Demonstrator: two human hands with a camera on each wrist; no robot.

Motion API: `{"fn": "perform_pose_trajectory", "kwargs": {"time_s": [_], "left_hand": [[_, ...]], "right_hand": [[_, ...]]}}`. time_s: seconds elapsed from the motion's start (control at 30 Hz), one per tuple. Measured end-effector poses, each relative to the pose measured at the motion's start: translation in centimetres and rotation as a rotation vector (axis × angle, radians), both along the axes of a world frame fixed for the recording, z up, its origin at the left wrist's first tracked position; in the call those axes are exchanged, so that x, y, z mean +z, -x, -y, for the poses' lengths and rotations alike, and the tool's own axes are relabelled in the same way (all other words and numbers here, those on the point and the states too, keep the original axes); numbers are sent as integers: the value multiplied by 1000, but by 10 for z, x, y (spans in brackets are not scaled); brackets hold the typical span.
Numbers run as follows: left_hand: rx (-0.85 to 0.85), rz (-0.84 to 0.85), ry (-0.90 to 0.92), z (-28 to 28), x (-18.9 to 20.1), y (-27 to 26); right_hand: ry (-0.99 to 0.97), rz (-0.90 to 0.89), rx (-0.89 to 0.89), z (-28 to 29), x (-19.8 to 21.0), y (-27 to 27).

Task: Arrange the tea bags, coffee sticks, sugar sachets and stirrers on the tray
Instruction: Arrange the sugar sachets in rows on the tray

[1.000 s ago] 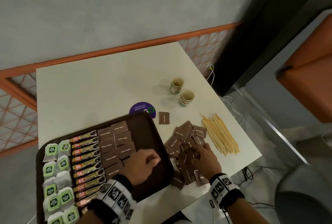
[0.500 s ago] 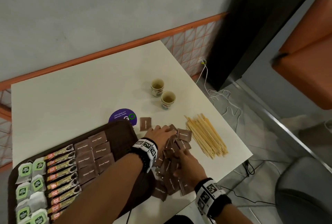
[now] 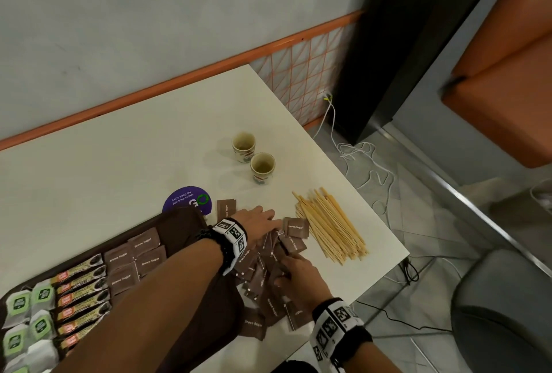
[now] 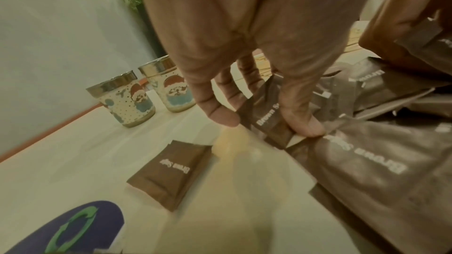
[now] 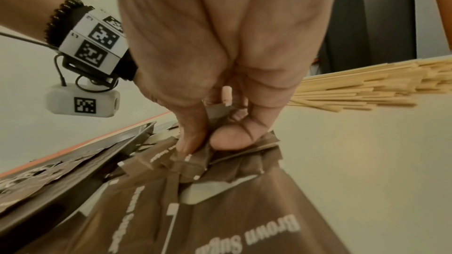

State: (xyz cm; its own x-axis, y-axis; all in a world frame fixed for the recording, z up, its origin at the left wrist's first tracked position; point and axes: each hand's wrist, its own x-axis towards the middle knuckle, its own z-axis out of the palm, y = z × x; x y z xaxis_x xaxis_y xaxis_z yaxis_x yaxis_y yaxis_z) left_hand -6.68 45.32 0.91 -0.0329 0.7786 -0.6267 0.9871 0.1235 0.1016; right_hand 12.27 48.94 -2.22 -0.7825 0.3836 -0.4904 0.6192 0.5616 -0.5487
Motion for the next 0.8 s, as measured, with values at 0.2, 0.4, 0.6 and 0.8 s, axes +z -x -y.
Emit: {"fn": "perform_pose_trajectory", "kwargs": {"time_s": [0.2, 0.4, 0.6, 0.8], "left_hand": [[37, 47, -95, 6, 0, 6], [113, 81, -194, 20, 4, 2], [250, 179, -228, 29, 12, 8], [510, 341, -293, 39, 22, 22]], "right_hand": [[-20, -46, -16, -7, -4, 0], [-36, -53, -10, -6, -5, 6], [4, -8, -53, -10, -1, 7], [272, -296, -189, -25, 48, 3]]}}
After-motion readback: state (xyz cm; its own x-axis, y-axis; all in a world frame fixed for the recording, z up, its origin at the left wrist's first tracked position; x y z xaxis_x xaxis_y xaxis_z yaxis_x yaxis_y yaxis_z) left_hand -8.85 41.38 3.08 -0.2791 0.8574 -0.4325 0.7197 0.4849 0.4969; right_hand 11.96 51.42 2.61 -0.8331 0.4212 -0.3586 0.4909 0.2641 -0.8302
